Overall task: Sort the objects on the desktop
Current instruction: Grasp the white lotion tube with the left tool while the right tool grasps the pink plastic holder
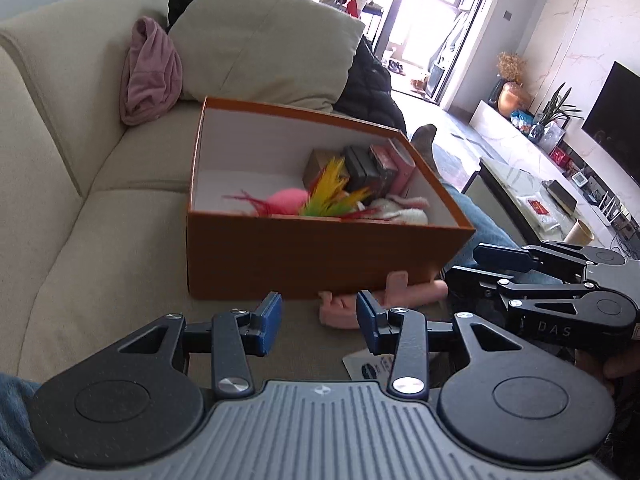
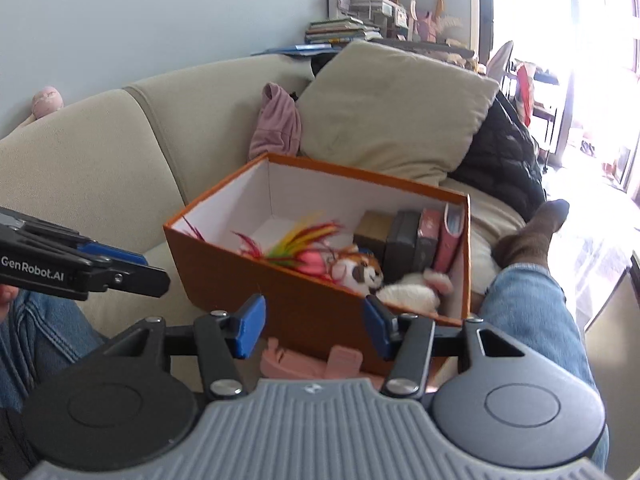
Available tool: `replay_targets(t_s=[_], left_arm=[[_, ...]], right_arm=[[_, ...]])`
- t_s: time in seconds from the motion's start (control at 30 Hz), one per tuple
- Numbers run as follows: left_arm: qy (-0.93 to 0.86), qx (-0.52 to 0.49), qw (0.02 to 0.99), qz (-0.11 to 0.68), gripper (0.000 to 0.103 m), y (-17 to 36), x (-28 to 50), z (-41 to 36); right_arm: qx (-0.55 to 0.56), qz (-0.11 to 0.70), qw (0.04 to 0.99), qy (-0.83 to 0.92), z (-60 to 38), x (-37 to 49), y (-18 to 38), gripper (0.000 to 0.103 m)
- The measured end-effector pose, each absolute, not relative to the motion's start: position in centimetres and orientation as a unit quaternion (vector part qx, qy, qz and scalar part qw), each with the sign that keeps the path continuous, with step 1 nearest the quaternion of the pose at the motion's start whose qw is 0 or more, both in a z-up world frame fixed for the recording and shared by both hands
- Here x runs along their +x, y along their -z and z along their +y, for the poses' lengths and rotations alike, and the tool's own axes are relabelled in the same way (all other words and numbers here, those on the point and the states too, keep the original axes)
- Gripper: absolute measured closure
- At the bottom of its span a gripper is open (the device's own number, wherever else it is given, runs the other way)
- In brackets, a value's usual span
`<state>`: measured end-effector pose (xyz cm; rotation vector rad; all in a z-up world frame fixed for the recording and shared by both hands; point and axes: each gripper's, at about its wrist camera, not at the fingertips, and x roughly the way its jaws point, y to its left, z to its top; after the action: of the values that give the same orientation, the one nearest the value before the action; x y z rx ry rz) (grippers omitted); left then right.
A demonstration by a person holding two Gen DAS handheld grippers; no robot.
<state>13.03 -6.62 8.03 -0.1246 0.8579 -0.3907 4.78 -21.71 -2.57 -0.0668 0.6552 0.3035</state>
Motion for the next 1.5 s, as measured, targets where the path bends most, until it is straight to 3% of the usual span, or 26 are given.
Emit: replay_targets(t_s=[0.07, 0.2, 0.37, 0.5, 0.63, 0.83, 0.97, 1.03, 1.07, 1.13, 1.37, 1.5], left_arm=[[0.190, -0.068, 0.880, 0.430, 0.056, -7.0, 12.9, -6.9], [0.204, -0.057, 0.864, 0.458, 0.056, -5.3, 13.0, -8.5], [0.228, -0.033, 0.840, 0.492, 0.051, -2.9, 13.7, -11.2], [0.224, -0.035, 0.818, 0.528, 0.048, -0.2, 14.5, -12.5], [0.211, -0.057, 0.804, 0.553, 0.048, 1.7, 15.4, -12.8], [0.200, -0.070, 0.795, 0.569, 0.044, 3.3, 16.1, -13.2], [0.205, -0.075, 0.797, 0.563, 0.030, 3.8, 15.9, -13.3], [0.207, -0.062, 0.802, 0.557, 0.030, 3.7, 15.5, -13.6], [0.209, -0.062, 0.804, 0.554, 0.032, 3.6, 15.3, -13.6], [0.222, -0.070, 0.805, 0.545, 0.049, 3.3, 15.1, -13.3], [0.225, -0.086, 0.832, 0.499, 0.085, 0.6, 13.7, -11.3], [0.266, -0.092, 0.841, 0.462, 0.086, -1.6, 12.6, -11.5]], right_arm=[[-0.023, 0.346, 0.927, -0.143, -22.5, 4.3, 3.7, 0.057], [-0.010, 0.404, 0.905, -0.133, -23.4, 4.2, 6.4, 0.057], [-0.019, 0.449, 0.885, -0.123, -23.8, 5.0, 8.8, 0.048], [-0.008, 0.471, 0.873, -0.126, -24.3, 5.8, 9.9, 0.051], [0.002, 0.489, 0.864, -0.116, -24.8, 6.4, 10.9, 0.080], [0.018, 0.490, 0.863, -0.118, -25.5, 6.5, 11.1, 0.082], [0.023, 0.490, 0.864, -0.113, -25.9, 6.7, 11.2, 0.089], [0.022, 0.490, 0.864, -0.109, -26.0, 6.8, 11.3, 0.094], [0.022, 0.490, 0.864, -0.110, -26.0, 6.8, 11.4, 0.093], [0.024, 0.489, 0.865, -0.110, -26.1, 6.8, 11.4, 0.093], [0.026, 0.484, 0.869, -0.102, -26.3, 6.6, 11.2, 0.096], [0.012, 0.483, 0.870, -0.095, -26.4, 6.5, 11.0, 0.103]])
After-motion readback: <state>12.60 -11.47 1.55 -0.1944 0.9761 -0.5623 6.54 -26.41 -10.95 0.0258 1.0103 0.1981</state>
